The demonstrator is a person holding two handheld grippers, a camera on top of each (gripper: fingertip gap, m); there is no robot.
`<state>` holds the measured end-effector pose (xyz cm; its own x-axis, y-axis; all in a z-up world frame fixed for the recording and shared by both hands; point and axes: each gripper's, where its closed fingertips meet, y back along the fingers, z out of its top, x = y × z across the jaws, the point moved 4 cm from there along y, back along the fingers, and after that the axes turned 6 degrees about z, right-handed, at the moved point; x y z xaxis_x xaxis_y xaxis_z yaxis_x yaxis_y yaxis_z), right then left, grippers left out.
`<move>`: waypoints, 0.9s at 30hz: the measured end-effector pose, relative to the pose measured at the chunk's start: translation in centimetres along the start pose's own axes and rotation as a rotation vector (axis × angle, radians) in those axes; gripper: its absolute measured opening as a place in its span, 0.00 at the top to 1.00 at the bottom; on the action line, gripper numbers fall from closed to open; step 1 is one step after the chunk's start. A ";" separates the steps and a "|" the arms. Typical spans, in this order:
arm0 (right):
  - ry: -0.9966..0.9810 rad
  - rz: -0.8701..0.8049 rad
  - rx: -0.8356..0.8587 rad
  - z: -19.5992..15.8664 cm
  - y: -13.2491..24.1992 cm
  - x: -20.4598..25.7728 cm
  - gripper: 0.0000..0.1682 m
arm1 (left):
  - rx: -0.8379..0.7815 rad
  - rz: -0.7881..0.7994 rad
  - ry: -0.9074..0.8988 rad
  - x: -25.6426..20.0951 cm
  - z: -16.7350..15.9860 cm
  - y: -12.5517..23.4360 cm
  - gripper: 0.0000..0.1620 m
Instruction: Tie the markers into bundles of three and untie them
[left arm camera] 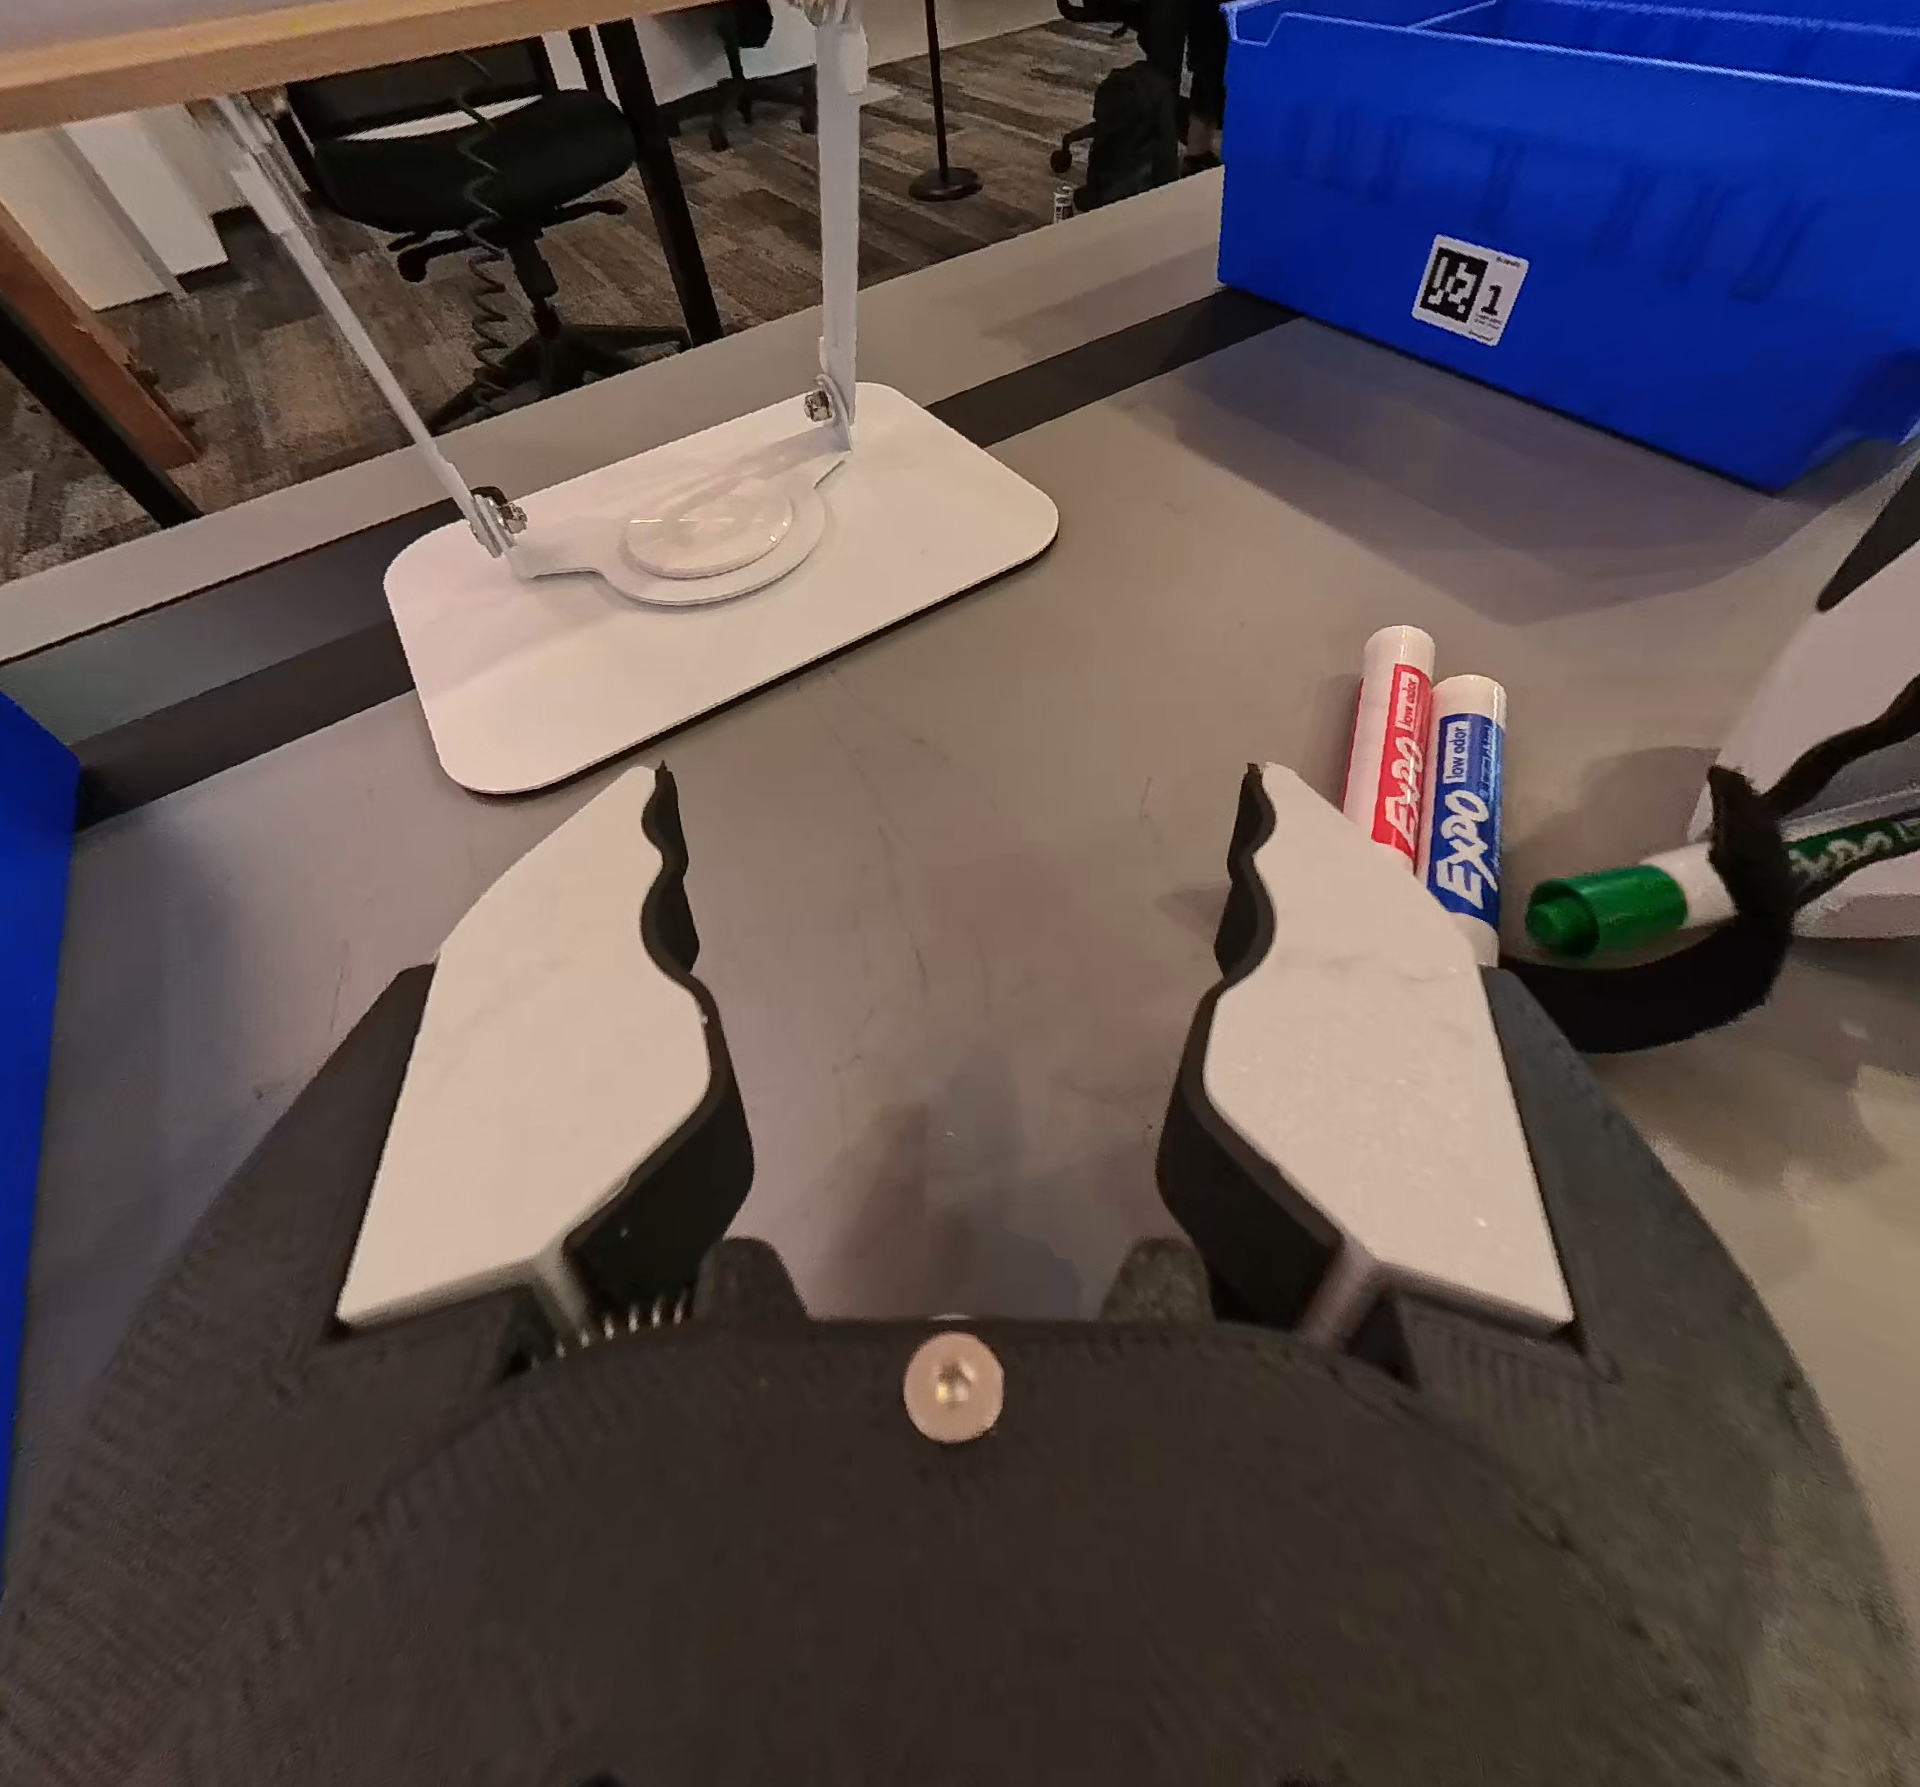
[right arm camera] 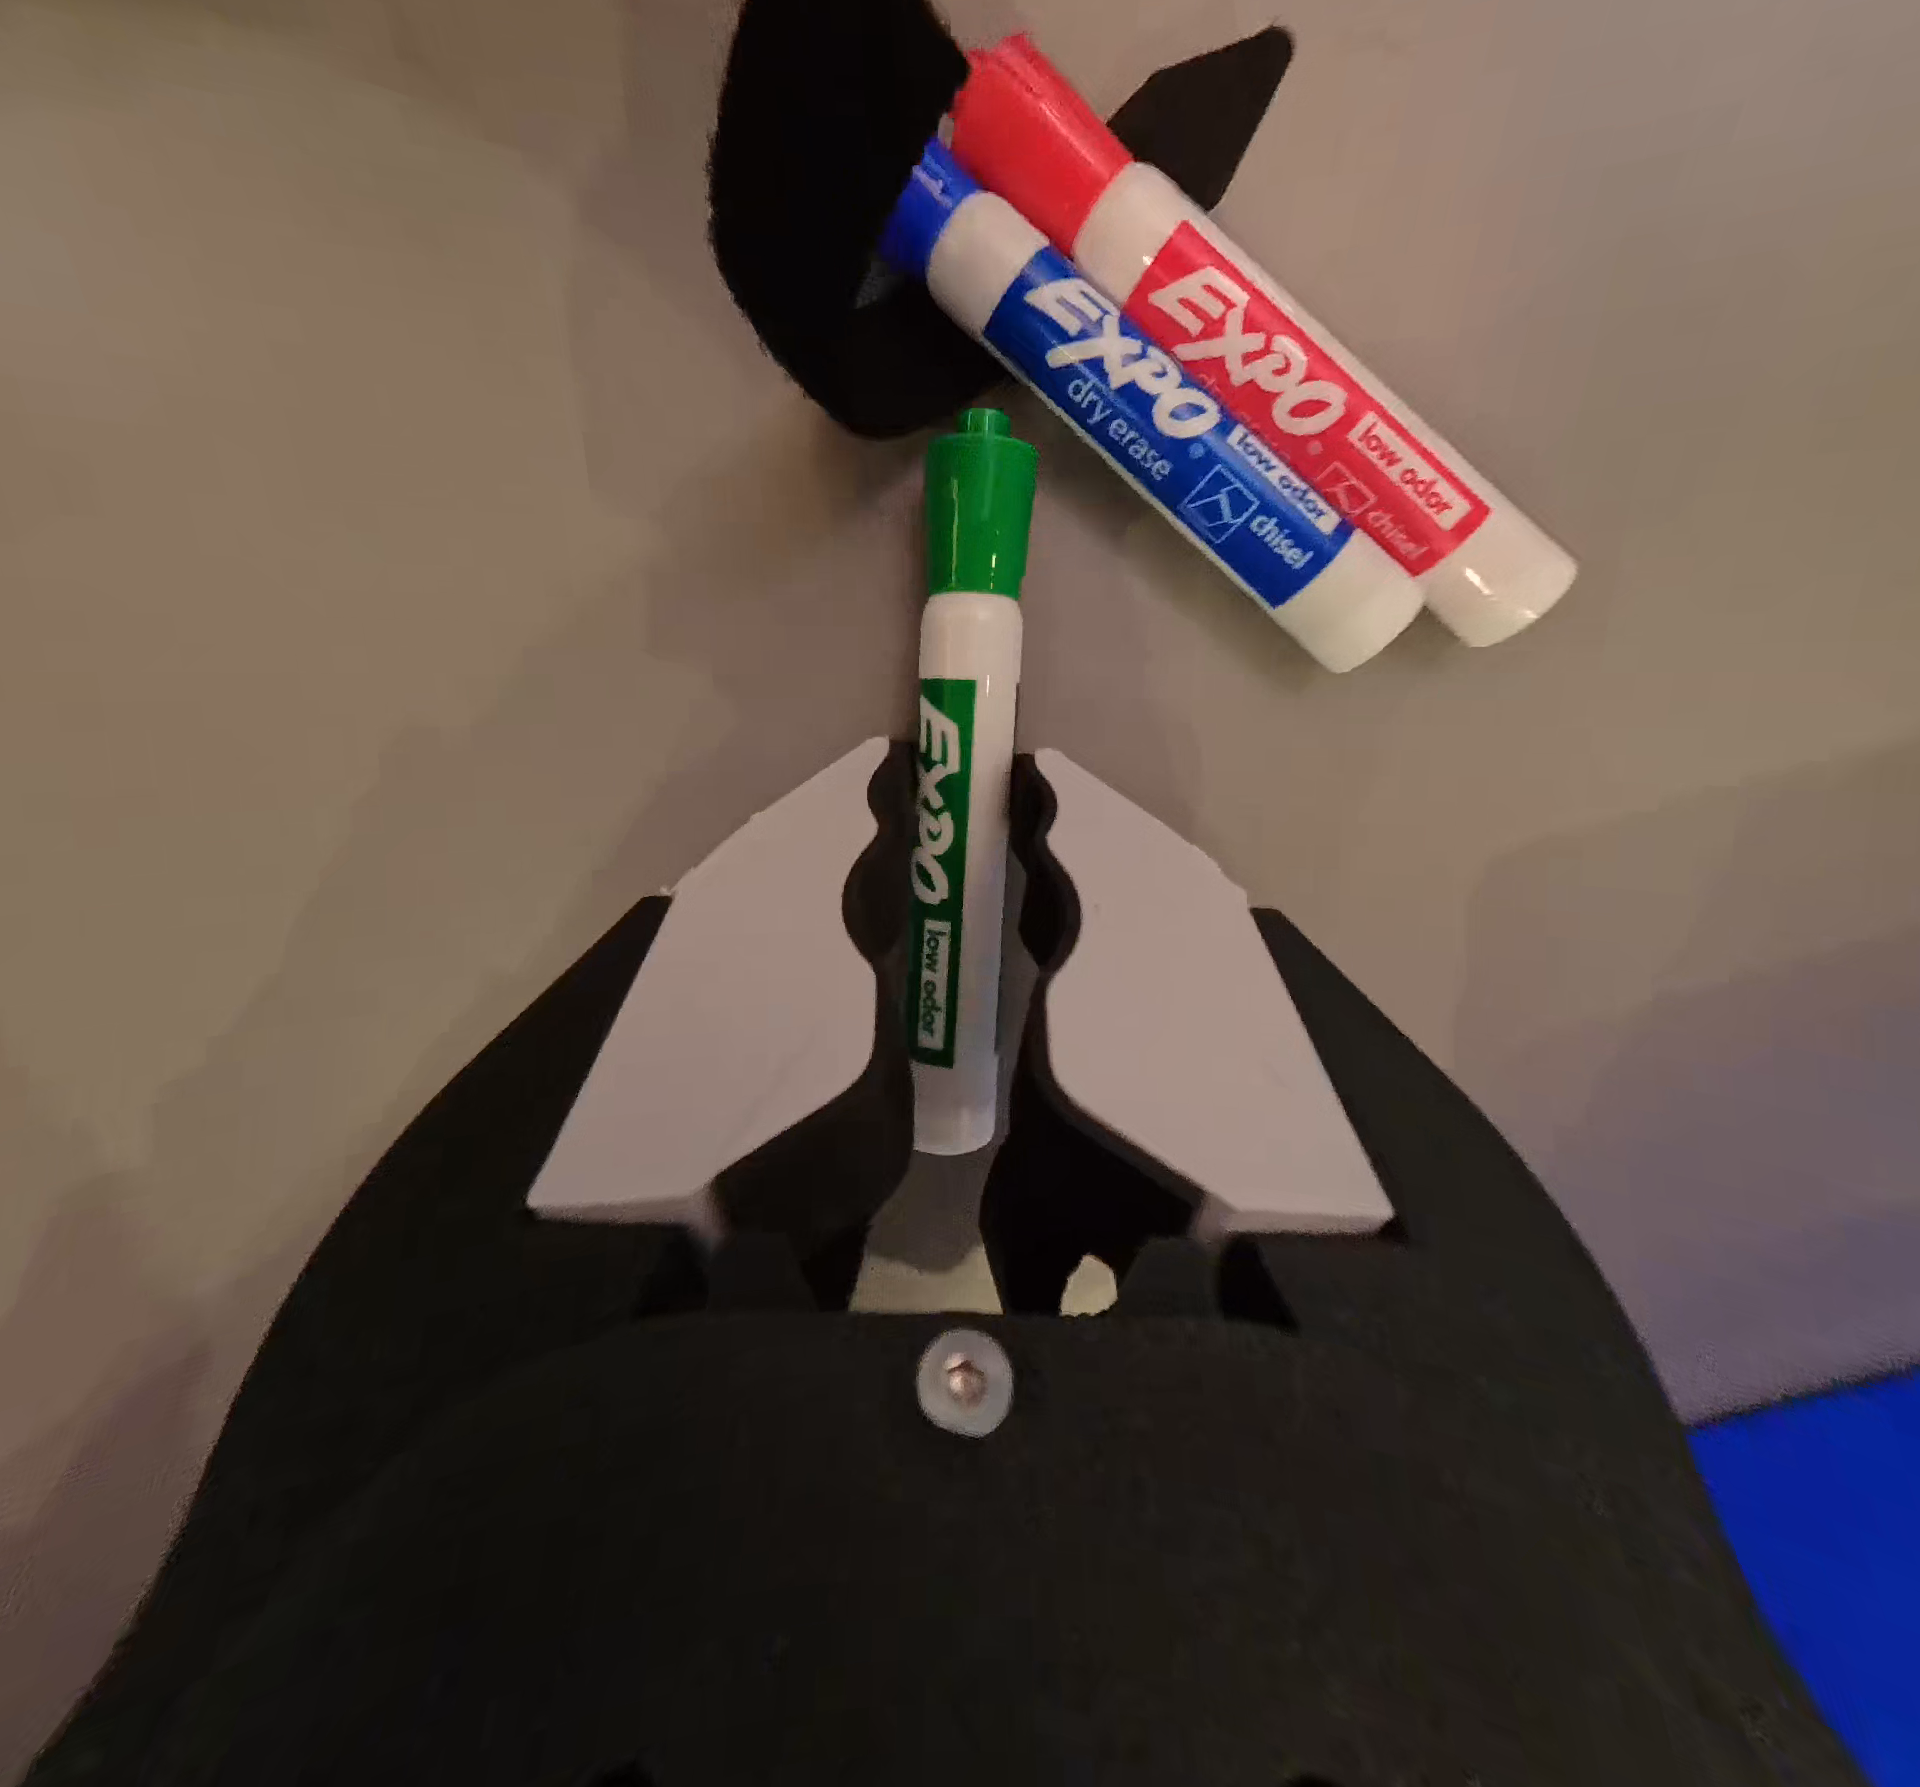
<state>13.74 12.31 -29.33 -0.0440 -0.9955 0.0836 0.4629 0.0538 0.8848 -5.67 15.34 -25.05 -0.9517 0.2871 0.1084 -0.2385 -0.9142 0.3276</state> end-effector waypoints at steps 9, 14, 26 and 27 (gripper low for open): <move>-0.144 -0.464 -0.423 0.5 16.3 -5.2 0.89 | -0.006 0.007 0.039 0.5 0.0 0.0 0.39; -0.396 -0.574 -0.306 -6.8 18.7 -15.2 0.89 | 0.008 -0.005 0.032 0.3 -0.1 -0.1 0.40; -0.169 -0.689 -0.261 -3.8 18.9 -13.5 0.84 | 0.030 -0.025 0.067 0.5 -0.2 -0.4 0.41; -0.045 -0.603 -0.276 -1.2 17.5 -11.3 0.84 | 0.033 -0.023 0.066 0.5 -0.2 -0.4 0.41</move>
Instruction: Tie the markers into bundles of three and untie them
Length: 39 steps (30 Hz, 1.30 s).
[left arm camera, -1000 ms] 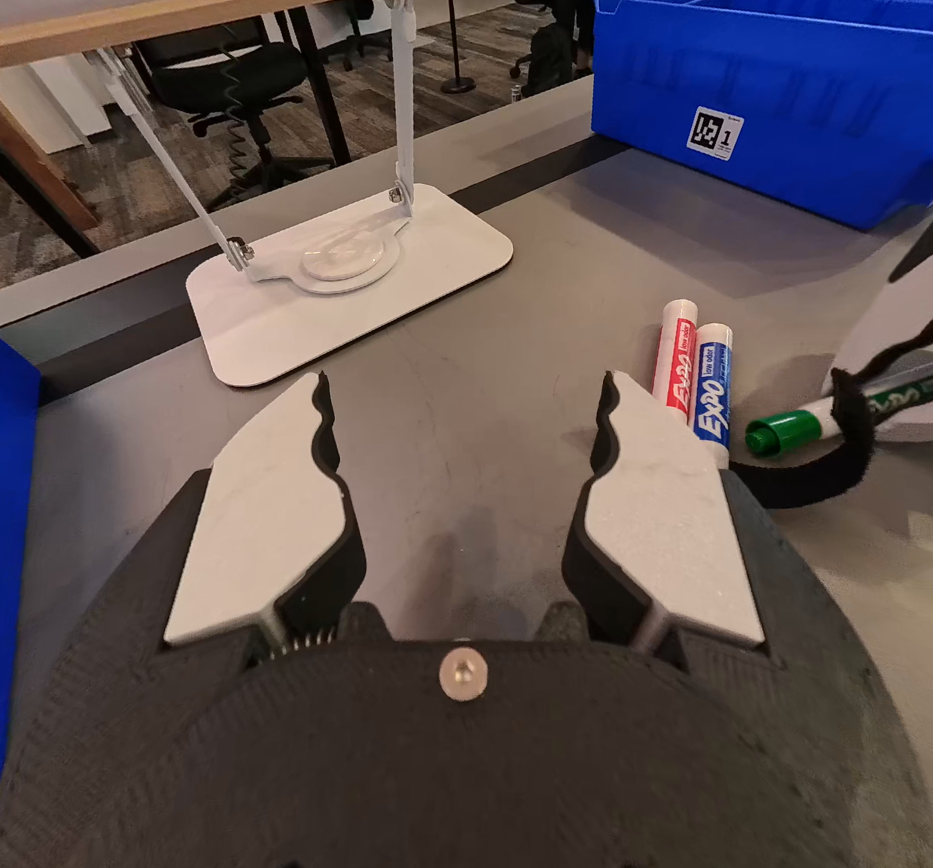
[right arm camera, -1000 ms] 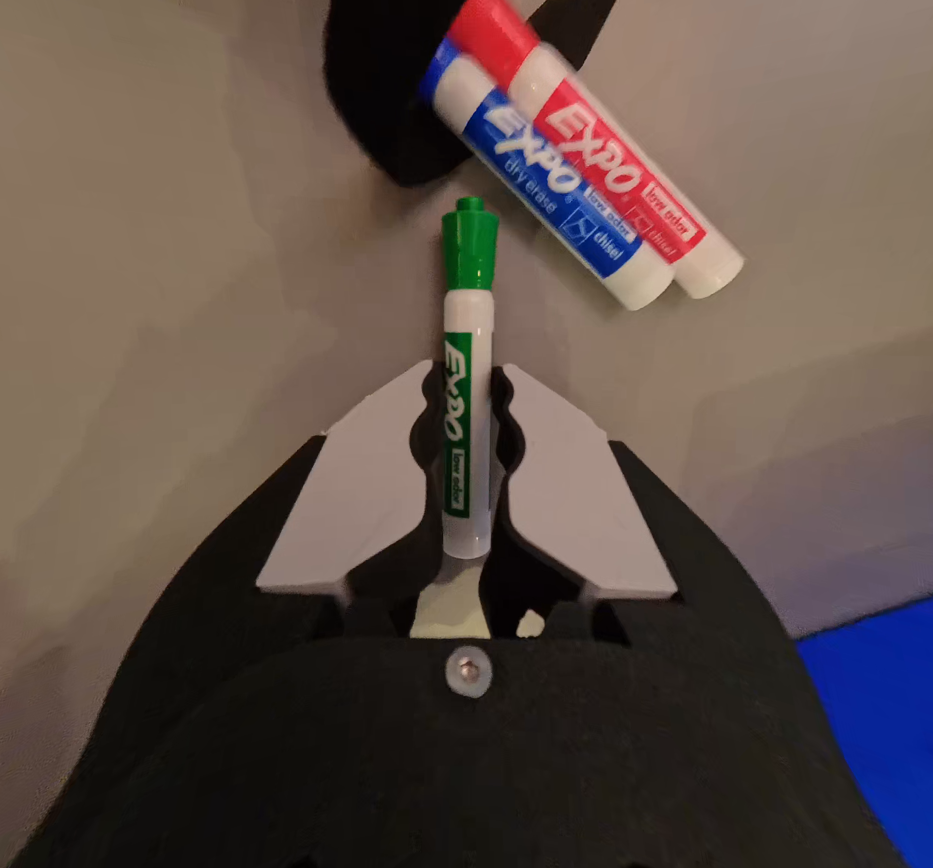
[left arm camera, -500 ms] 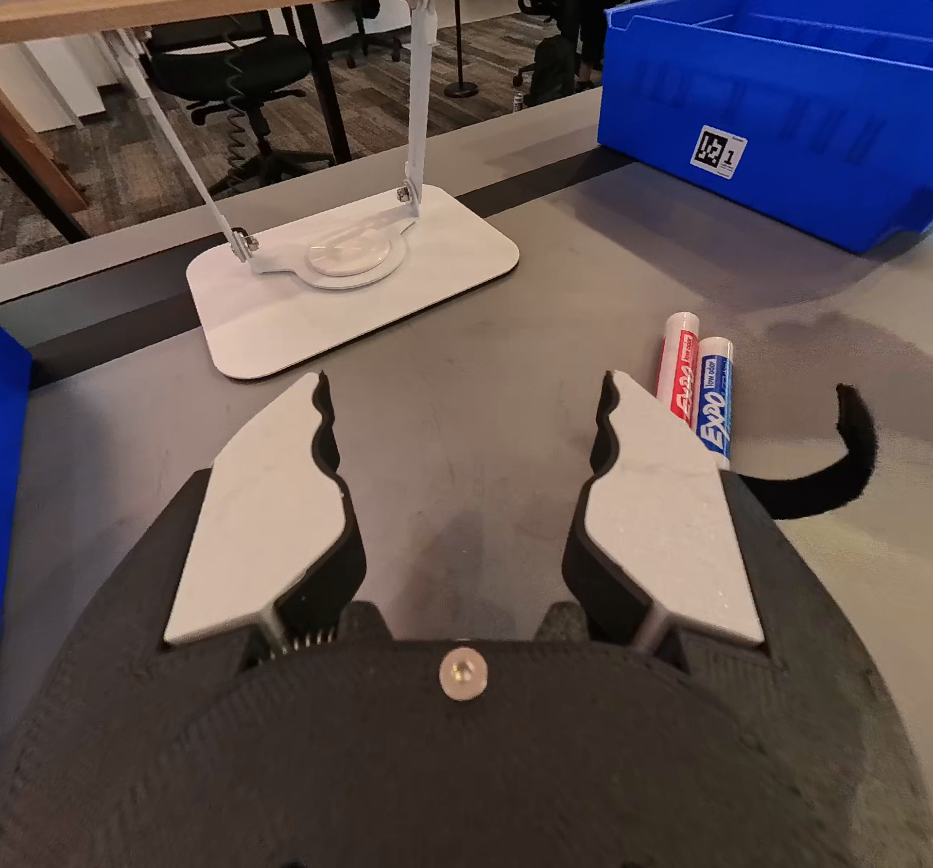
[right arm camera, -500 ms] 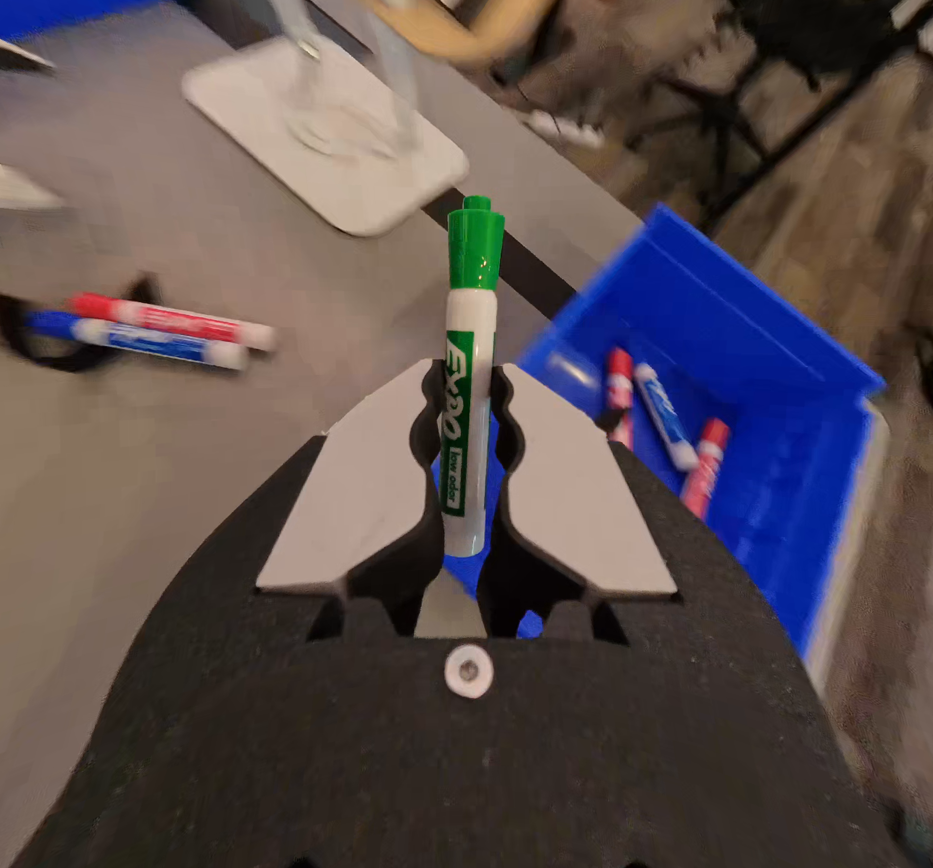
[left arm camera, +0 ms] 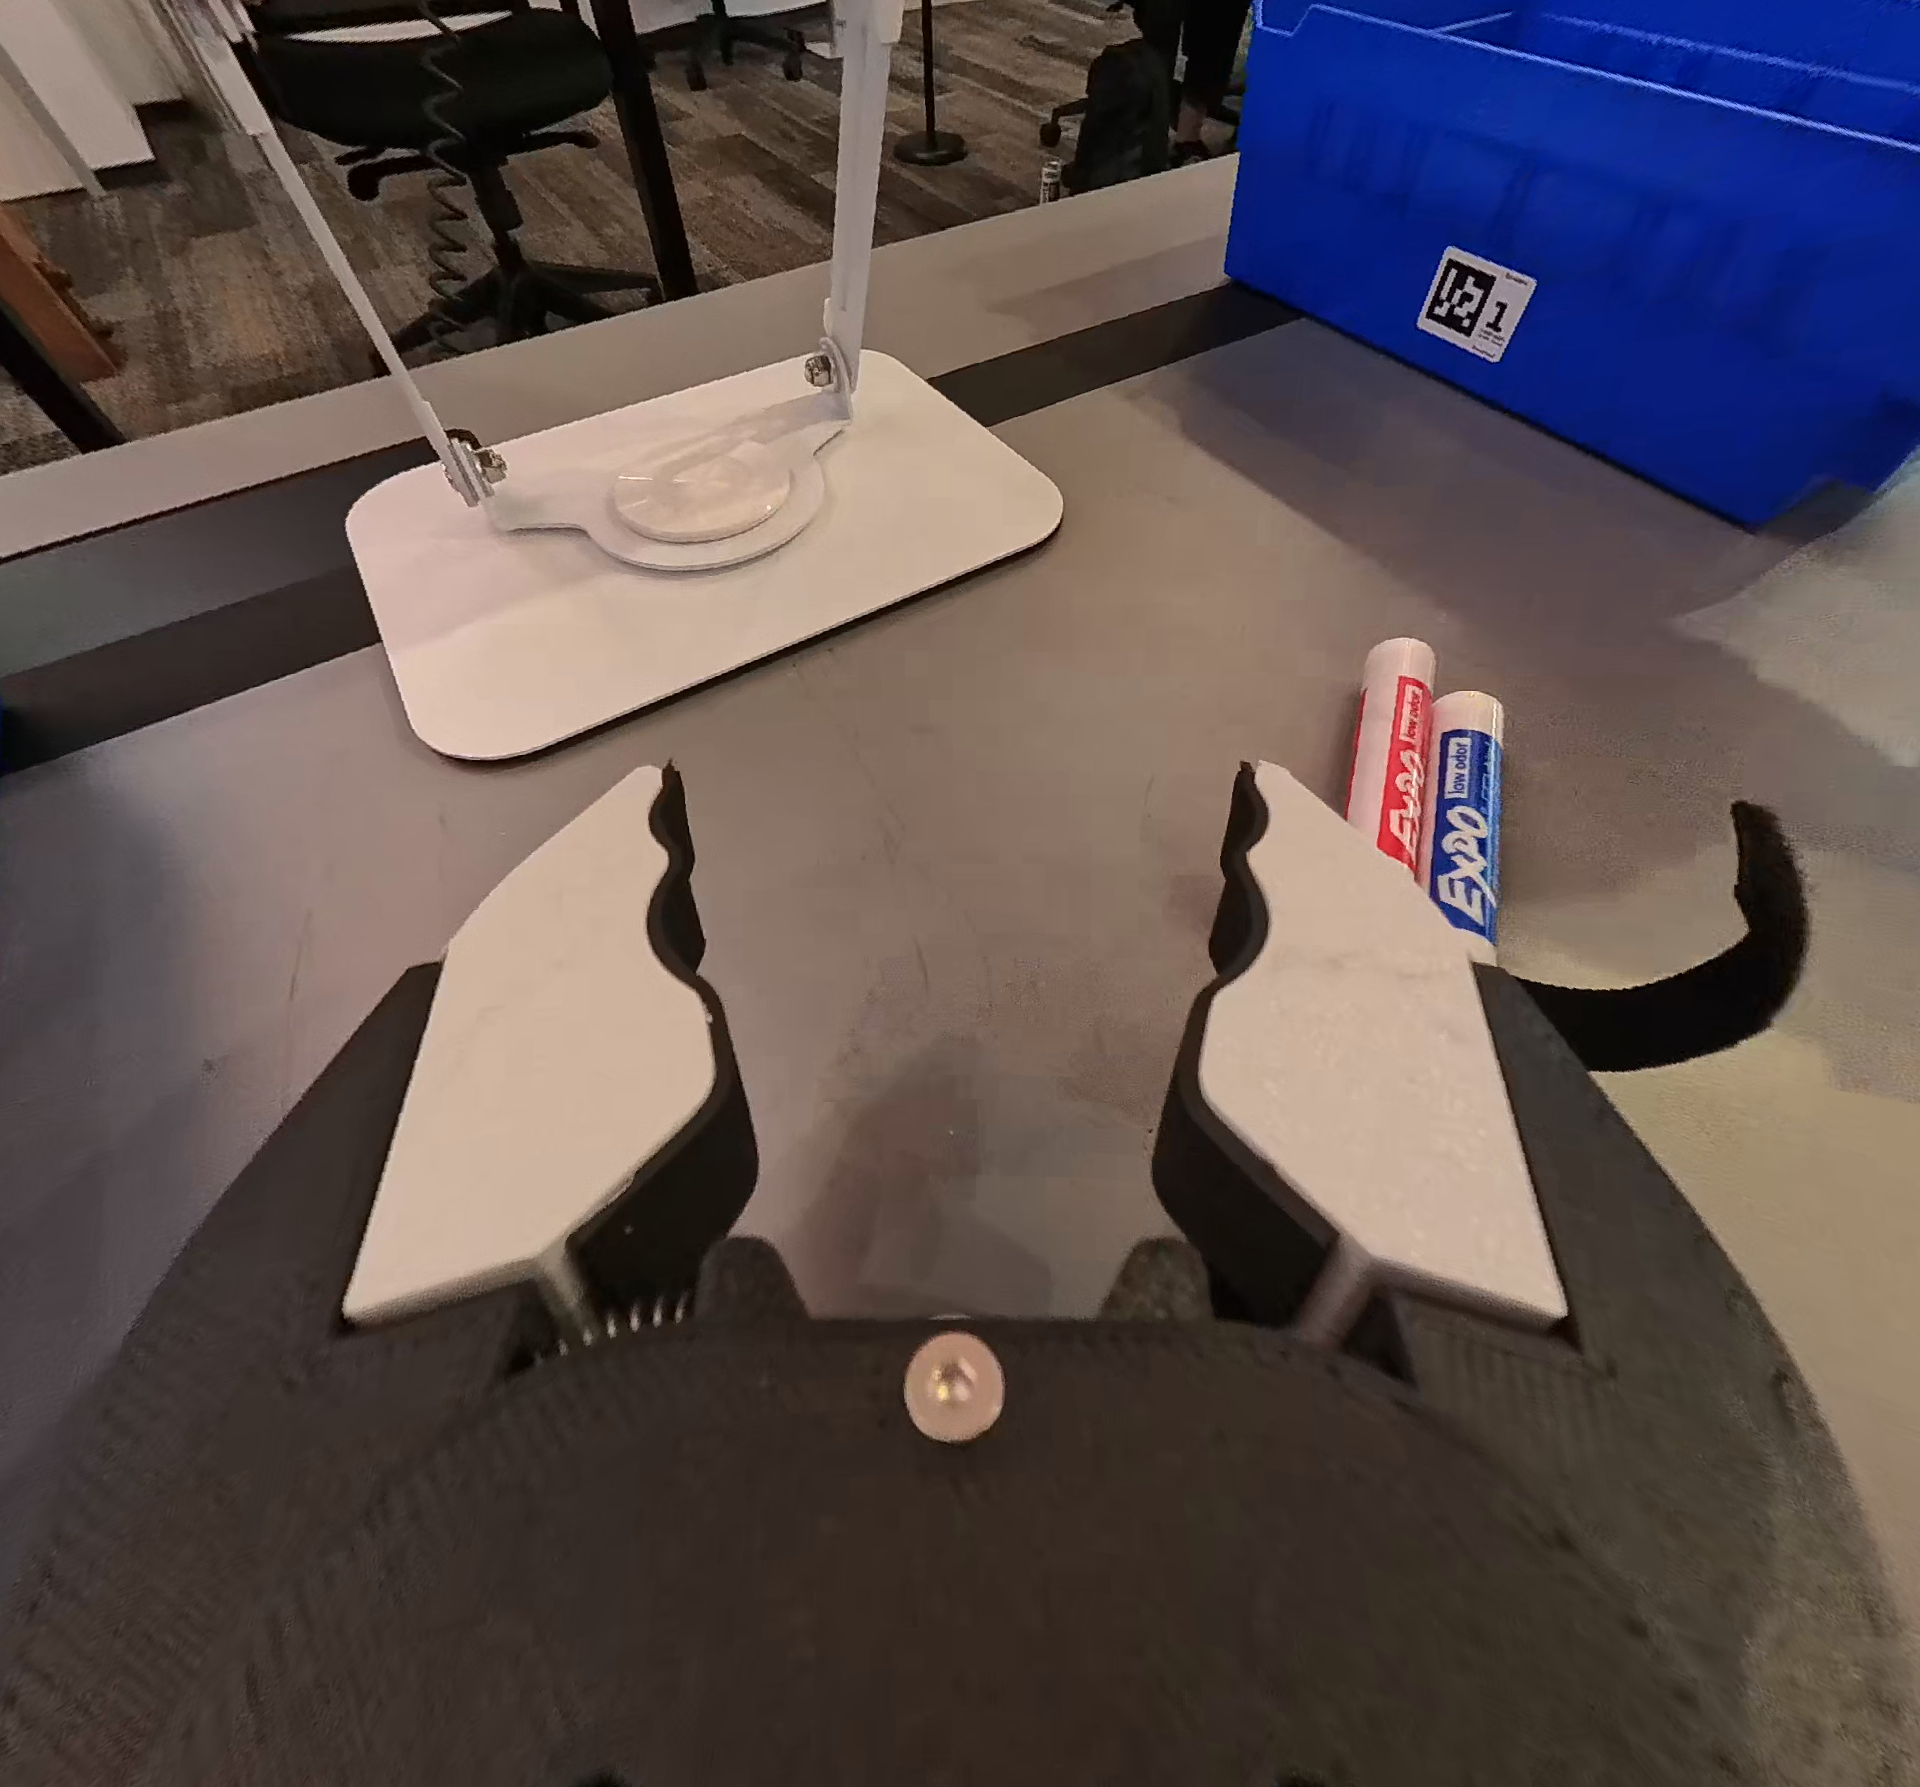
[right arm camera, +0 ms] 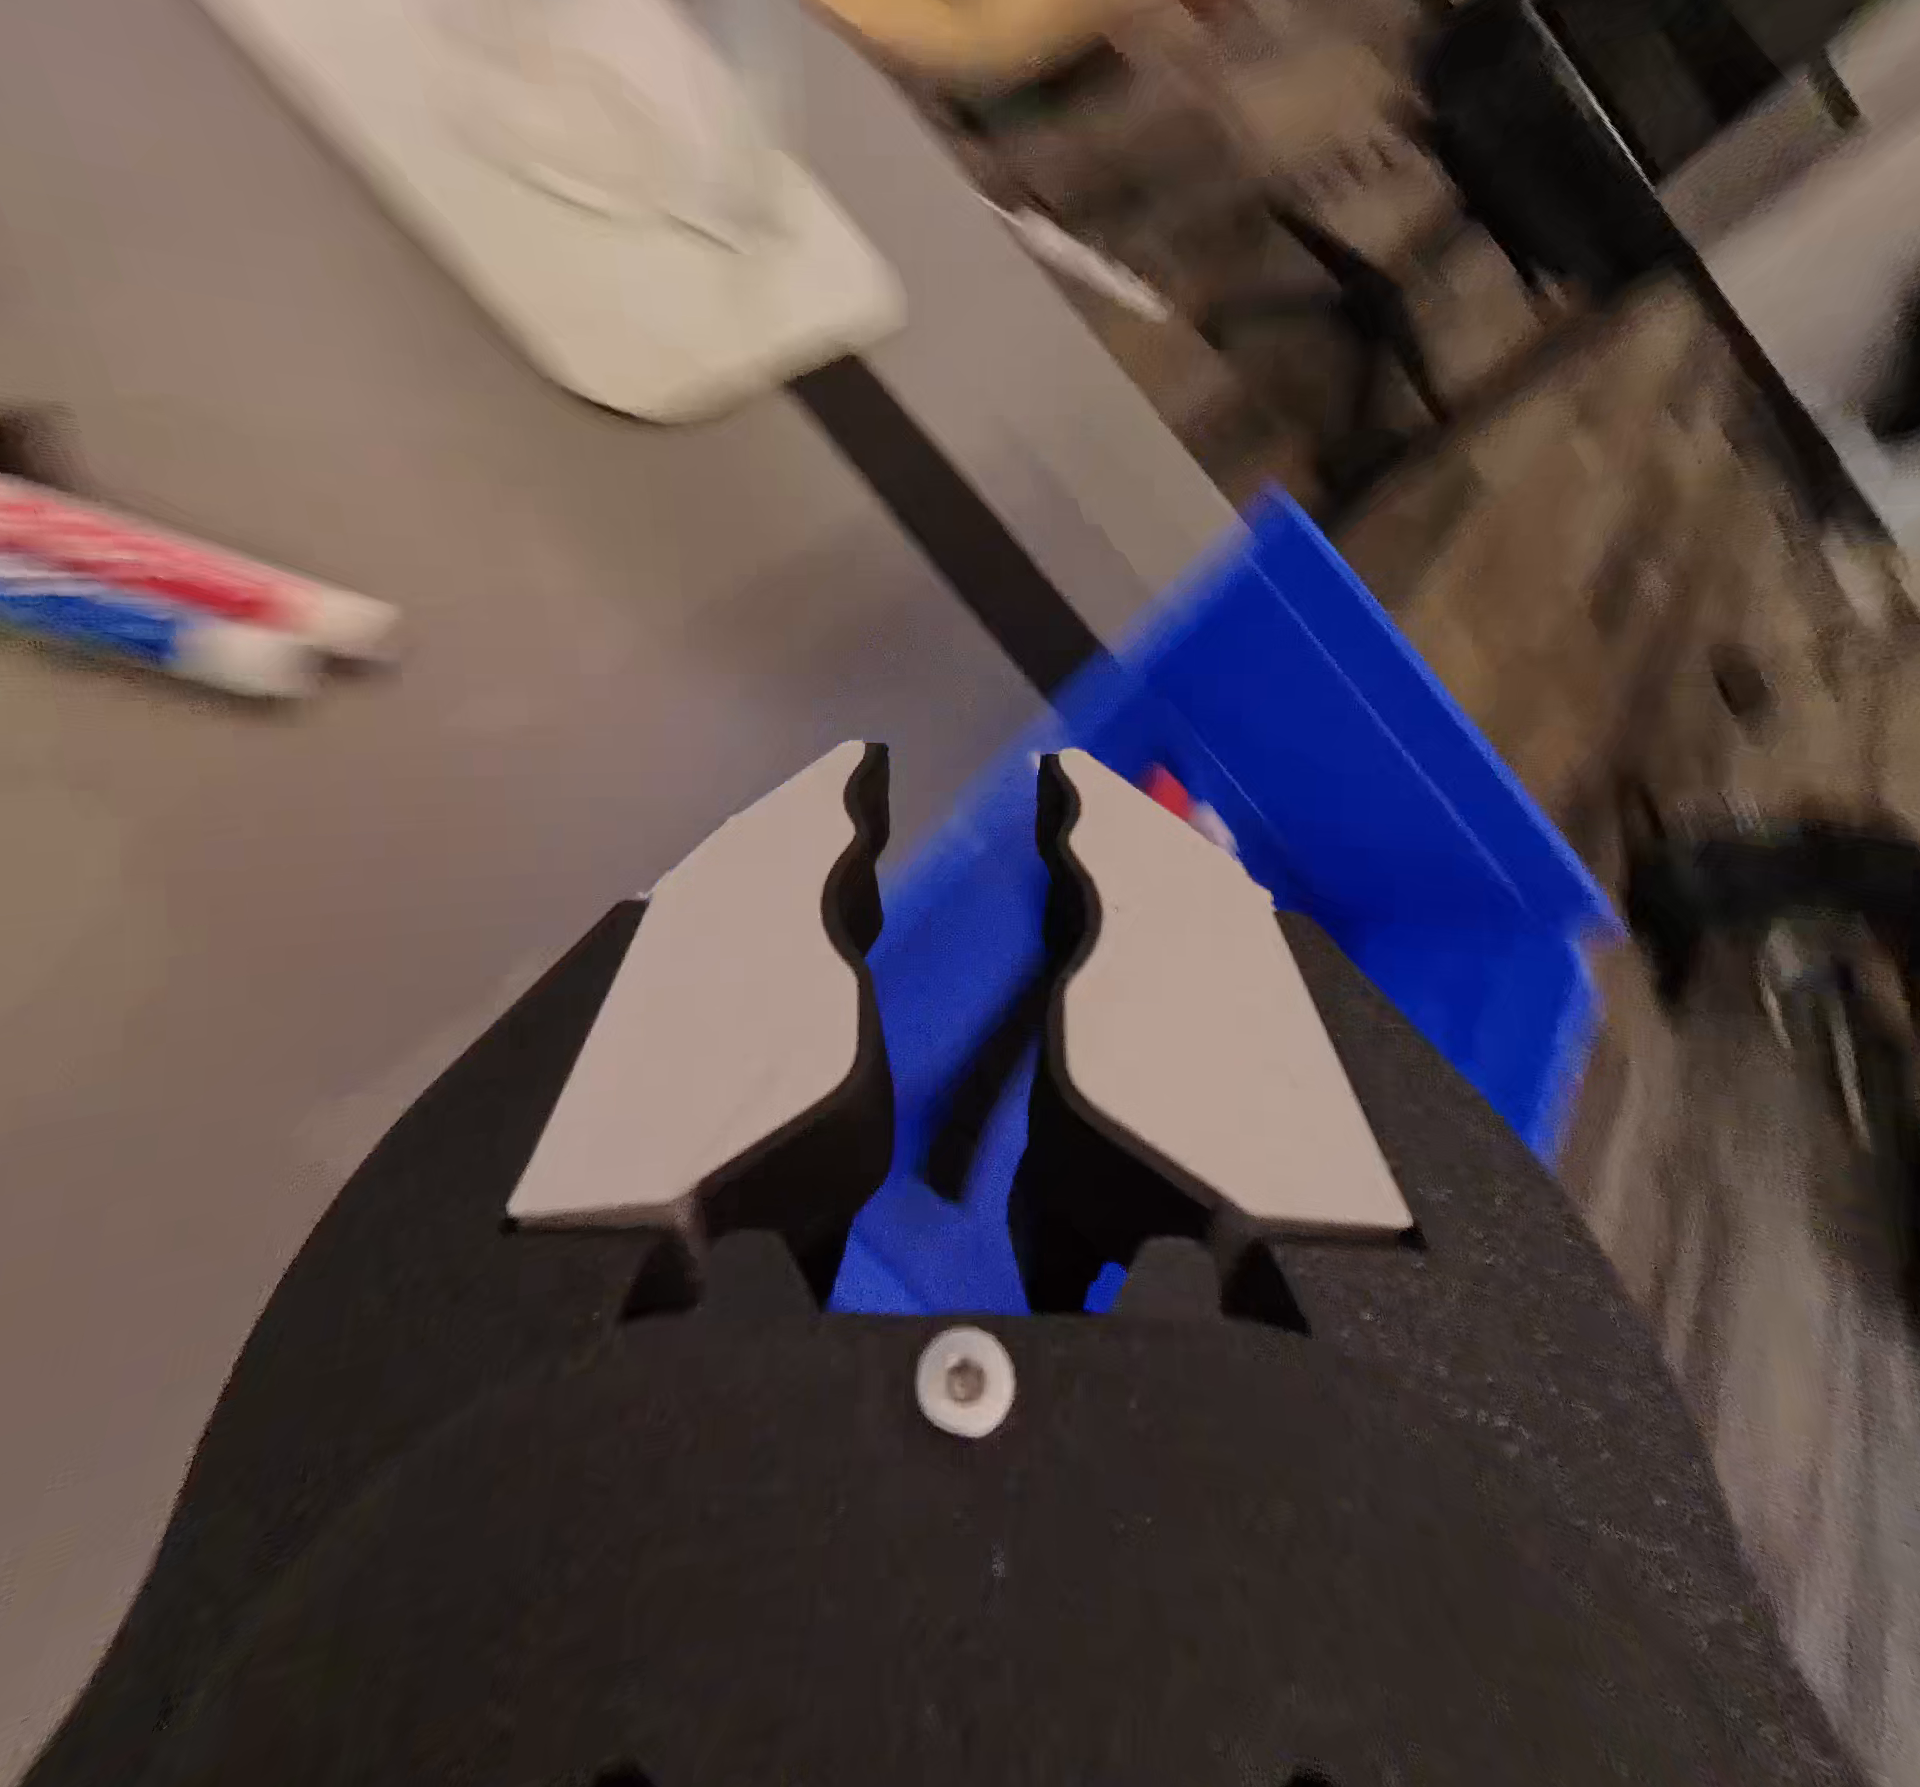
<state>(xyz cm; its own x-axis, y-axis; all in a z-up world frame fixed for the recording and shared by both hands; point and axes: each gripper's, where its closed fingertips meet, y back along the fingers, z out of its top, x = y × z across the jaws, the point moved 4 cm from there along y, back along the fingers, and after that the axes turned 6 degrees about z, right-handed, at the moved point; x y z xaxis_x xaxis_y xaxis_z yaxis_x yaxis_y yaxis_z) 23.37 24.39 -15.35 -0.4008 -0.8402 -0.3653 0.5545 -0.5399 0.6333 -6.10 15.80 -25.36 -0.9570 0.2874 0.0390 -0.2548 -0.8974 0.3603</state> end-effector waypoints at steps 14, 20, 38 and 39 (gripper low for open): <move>0.596 0.751 0.294 2.5 -13.2 16.2 0.89 | -0.022 -0.059 0.013 -0.3 0.1 0.4 0.40; 0.622 0.835 0.336 1.8 -14.3 17.2 0.90 | -0.020 -0.064 -0.002 -0.6 0.2 0.3 0.40; -0.196 -0.085 0.303 -7.4 -0.9 -7.5 0.89 | -0.032 -0.063 0.035 -0.3 0.3 0.3 0.40; -0.232 -0.092 0.337 -9.0 -1.1 -7.9 0.89 | -0.030 -0.066 0.031 -0.4 0.3 0.2 0.40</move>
<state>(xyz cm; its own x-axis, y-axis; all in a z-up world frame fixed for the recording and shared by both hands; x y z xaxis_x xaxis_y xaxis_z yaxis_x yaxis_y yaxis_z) 32.48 31.18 -19.35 -0.6121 -0.7350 -0.2917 0.2551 -0.5326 0.8070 -5.74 15.57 -25.02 -0.9418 0.3358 -0.0131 -0.3208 -0.8866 0.3332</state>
